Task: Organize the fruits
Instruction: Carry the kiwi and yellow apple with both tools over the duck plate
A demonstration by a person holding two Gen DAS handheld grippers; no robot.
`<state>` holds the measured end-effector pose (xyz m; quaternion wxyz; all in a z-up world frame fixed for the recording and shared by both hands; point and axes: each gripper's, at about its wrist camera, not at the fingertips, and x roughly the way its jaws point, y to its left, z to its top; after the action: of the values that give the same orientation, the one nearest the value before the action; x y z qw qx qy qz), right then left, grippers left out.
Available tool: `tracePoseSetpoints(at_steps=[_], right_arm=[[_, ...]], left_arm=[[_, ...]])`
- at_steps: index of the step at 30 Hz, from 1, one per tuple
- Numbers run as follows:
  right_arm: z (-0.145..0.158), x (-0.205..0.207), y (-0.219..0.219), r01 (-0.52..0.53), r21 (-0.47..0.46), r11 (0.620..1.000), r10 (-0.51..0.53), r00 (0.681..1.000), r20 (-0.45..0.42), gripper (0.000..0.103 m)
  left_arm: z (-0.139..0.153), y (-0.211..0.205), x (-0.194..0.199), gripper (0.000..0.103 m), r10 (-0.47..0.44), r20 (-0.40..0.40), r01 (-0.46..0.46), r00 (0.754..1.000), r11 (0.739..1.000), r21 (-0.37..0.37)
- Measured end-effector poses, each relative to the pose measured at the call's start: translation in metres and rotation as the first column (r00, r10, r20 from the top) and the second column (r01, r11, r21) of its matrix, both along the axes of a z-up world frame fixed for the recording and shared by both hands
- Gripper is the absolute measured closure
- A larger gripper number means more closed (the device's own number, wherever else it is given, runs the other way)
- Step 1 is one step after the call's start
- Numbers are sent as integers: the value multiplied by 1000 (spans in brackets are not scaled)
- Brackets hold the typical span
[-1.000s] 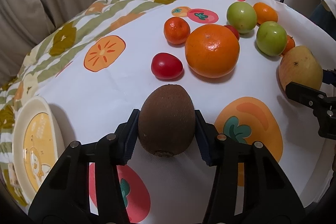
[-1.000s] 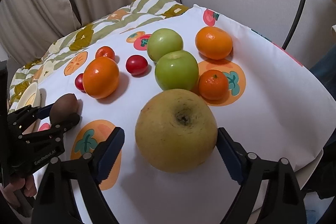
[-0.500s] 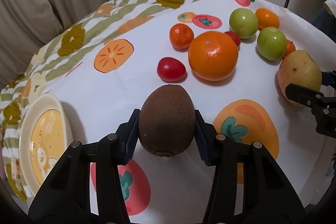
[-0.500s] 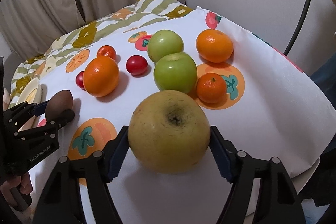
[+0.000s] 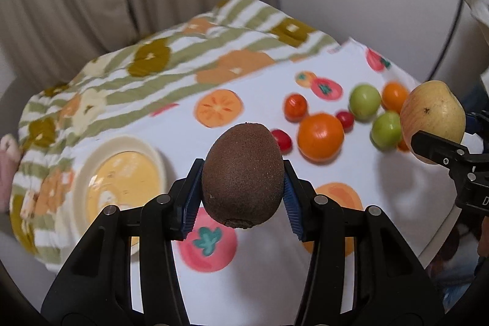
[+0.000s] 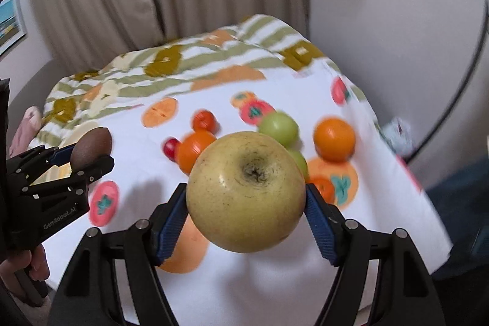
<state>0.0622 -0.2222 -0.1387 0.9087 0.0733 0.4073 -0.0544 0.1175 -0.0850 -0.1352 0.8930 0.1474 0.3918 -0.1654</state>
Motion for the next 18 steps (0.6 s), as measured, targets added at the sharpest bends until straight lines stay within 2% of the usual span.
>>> tracePoseSetpoints(at_steps=[4,8,13,18], right_arm=[[21,14,9,-109,-13,994,109,994,27,33],[35,37,26,-241,-23,970,242,969,49,33],[41,64,61,-351,-9,936,351,934,62,33],[38,91,103,-426,4,905,425,903,66,33]], left_arm=[[22,15,-1,51,107,22,-107,994,994,-11],[40,40,2,51,221,47,-220,974,975,-26],[47,74,12,51,318,53,-316,947,948,-38],[45,115,29,51,376,51,-374,925,927,-38]])
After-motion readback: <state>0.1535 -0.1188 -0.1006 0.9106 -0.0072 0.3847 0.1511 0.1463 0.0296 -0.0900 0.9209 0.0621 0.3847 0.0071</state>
